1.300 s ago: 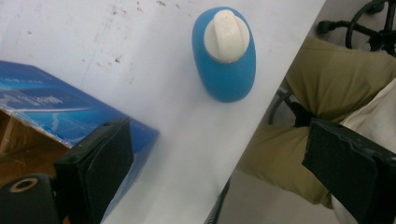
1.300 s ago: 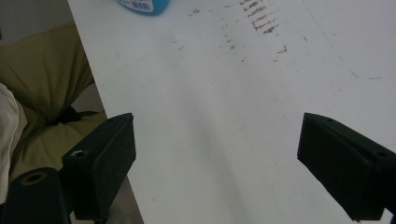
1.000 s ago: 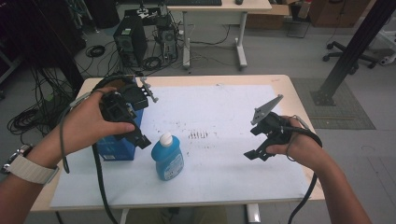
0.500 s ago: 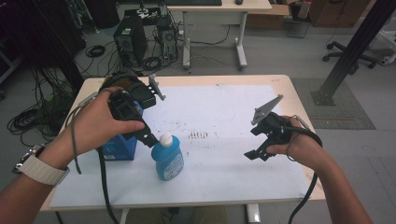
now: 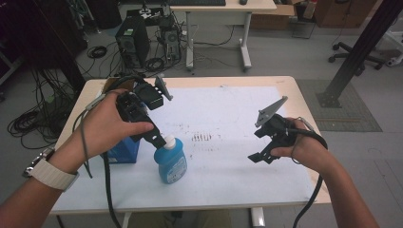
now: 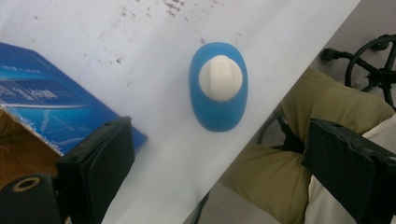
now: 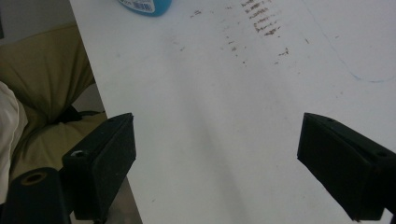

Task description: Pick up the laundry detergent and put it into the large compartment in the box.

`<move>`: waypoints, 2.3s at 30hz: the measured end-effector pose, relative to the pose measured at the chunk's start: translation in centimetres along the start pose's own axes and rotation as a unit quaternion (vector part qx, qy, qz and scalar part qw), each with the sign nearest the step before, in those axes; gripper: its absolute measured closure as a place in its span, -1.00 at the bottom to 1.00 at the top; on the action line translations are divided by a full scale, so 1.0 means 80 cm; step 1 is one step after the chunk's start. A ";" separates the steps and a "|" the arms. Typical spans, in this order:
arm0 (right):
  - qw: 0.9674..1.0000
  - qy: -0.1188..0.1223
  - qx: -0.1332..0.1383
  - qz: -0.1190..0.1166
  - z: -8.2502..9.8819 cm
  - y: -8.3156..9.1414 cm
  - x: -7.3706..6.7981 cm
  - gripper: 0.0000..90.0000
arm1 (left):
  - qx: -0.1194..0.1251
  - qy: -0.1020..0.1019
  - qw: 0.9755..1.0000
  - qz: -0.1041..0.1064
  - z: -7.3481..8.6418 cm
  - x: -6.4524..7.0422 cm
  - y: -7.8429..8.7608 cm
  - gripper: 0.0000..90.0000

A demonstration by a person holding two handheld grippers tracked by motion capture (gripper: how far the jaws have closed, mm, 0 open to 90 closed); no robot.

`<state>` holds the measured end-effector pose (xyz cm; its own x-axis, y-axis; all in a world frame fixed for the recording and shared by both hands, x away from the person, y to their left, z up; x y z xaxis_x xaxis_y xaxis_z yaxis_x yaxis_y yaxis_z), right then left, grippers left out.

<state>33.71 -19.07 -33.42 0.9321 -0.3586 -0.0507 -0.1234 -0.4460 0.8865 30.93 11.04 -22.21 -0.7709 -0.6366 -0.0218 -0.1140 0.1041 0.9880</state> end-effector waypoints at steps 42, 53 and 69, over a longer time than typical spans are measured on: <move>1.000 -0.003 0.002 -0.003 0.004 -0.005 0.002 -0.74 | -0.005 0.055 0.998 0.004 -0.016 -0.004 -0.042 -0.79; 1.000 -0.005 0.003 -0.003 0.006 -0.006 0.001 -0.74 | -0.003 0.055 0.998 0.008 -0.020 0.000 -0.049 -0.79; 1.000 -0.007 0.004 -0.004 0.007 -0.009 0.001 -0.74 | -0.005 0.062 0.998 0.009 -0.021 -0.001 -0.067 -0.79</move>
<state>33.69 -19.25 -34.28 0.9285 -0.3657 -0.0643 -0.1185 -0.4559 0.8821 32.66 9.24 -27.23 -0.6889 -0.7247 0.0136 -0.0954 0.1092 0.9894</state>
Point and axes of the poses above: each handheld gripper's, and its own axes: y roughly backward along the jaws, z roughly out of its underside, x roughly to its right, the point moved 5 cm from there along -y, roughly forward along the jaws, and after that the axes turned 3 degrees about -x, right-handed, at the moved point
